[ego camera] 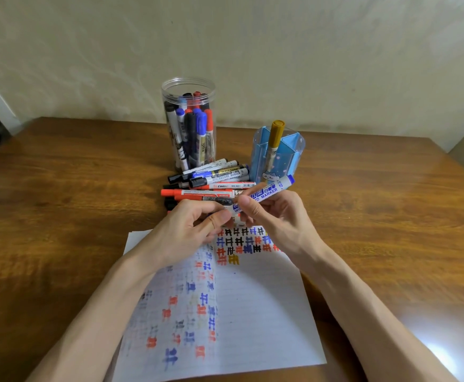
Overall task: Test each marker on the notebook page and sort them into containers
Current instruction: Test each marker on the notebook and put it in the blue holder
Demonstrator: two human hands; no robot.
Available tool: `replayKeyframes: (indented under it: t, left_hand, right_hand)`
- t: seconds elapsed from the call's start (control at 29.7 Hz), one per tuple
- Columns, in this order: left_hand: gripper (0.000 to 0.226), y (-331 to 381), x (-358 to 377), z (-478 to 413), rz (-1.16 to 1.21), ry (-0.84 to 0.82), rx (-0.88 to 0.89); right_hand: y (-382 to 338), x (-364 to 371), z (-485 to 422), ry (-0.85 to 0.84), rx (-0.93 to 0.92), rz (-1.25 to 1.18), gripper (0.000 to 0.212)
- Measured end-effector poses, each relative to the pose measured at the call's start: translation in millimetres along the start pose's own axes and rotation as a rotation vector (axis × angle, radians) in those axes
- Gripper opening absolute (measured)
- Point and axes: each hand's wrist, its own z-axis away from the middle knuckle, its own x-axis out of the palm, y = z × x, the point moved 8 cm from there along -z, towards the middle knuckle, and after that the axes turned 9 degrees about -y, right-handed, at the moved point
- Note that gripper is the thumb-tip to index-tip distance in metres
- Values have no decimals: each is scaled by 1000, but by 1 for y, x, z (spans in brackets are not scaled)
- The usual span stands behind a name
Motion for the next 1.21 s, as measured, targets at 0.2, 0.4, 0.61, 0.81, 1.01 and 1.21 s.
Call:
replayKeyframes:
  t: [0.2, 0.4, 0.61, 0.81, 1.01, 1.21]
  left_hand:
    - [26, 7, -4, 2, -126, 100, 51]
    - [41, 9, -9, 5, -551, 287, 116]
    - [48, 16, -1, 7, -723, 285, 146]
    - [30, 16, -4, 9, -740, 264, 135]
    - [22, 17, 5, 7, -445, 134, 106]
    - [23, 14, 3, 6, -330, 79, 77]
  right_hand:
    - [1, -4, -2, 68, 23, 5, 33]
    - [12, -3, -1, 163, 72, -119, 23]
    - [11, 1, 1, 203, 55, -149, 22]
    - [6, 2, 1, 232, 12, -92, 25]
    - [5, -2, 3, 185, 44, -61, 25]
    - [0, -3, 3, 152, 25, -66, 24]
